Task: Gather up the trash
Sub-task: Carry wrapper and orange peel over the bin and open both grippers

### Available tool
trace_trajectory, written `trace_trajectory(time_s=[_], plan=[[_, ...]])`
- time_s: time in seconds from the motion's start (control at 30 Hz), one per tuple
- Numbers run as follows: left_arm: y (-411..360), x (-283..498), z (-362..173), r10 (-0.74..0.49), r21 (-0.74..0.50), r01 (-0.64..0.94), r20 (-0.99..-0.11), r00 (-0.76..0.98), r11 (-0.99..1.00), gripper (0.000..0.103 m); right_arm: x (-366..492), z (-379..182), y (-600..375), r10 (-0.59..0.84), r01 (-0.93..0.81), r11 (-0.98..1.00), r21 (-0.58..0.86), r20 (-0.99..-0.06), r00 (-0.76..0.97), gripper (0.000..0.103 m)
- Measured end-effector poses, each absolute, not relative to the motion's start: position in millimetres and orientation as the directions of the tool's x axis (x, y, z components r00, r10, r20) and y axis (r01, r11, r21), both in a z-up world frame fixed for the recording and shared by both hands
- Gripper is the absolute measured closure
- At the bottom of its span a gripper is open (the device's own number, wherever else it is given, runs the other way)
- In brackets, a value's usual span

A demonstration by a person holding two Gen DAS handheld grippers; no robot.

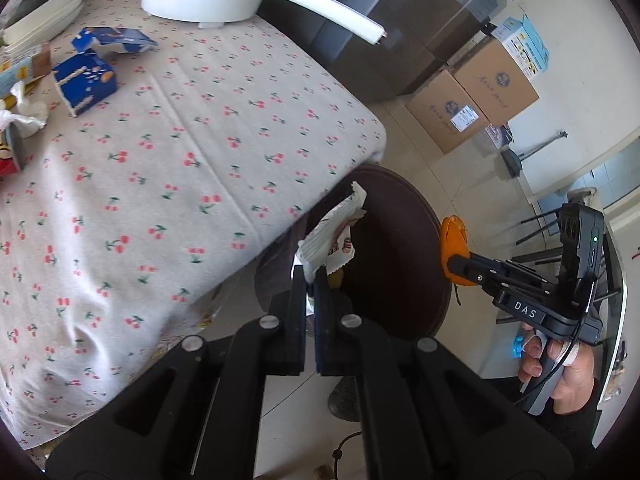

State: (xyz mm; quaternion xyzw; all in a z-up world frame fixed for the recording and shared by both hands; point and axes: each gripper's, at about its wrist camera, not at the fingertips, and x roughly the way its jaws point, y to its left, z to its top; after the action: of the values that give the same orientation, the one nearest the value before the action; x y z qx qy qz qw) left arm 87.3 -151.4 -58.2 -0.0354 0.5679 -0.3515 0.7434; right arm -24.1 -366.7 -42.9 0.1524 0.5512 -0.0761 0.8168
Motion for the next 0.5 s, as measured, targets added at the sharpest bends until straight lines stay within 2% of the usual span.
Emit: trace_trajectory(time_s=[0.3, 0.37, 0.4, 0.43, 0.5], plan=[[-204, 73, -73, -0.554, -0.435, 0.561, -0.83, 0.053, 0.705, 0.099, -64, -51, -402, 0.005, 0.366, 0.919, 0.147, -0.932, 0.362, 0.081], [-208, 72, -74, -0.544, -0.415, 0.574, -0.837, 0.064, 0.706, 0.083, -67, -51, -406, 0.001, 0.375, 0.916, 0.145, -0.933, 0.36, 0.081], [-207, 72, -73, -0.533, -0.394, 0.577, -0.842, 0.085, 0.715, 0.061, -68, -52, -407, 0.0, 0.377, 0.915, 0.144, -0.934, 0.358, 0.081], [-205, 72, -70, -0.526, -0.374, 0.58, -0.843, 0.114, 0.723, 0.043, -69, -52, -408, -0.004, 0.378, 0.915, 0.142, -0.934, 0.358, 0.081], [-201, 71, -64, -0.508, -0.331, 0.586, -0.846, 0.162, 0.739, 0.034, -69, -52, -409, -0.004, 0.377, 0.915, 0.14, -0.934, 0.357, 0.081]])
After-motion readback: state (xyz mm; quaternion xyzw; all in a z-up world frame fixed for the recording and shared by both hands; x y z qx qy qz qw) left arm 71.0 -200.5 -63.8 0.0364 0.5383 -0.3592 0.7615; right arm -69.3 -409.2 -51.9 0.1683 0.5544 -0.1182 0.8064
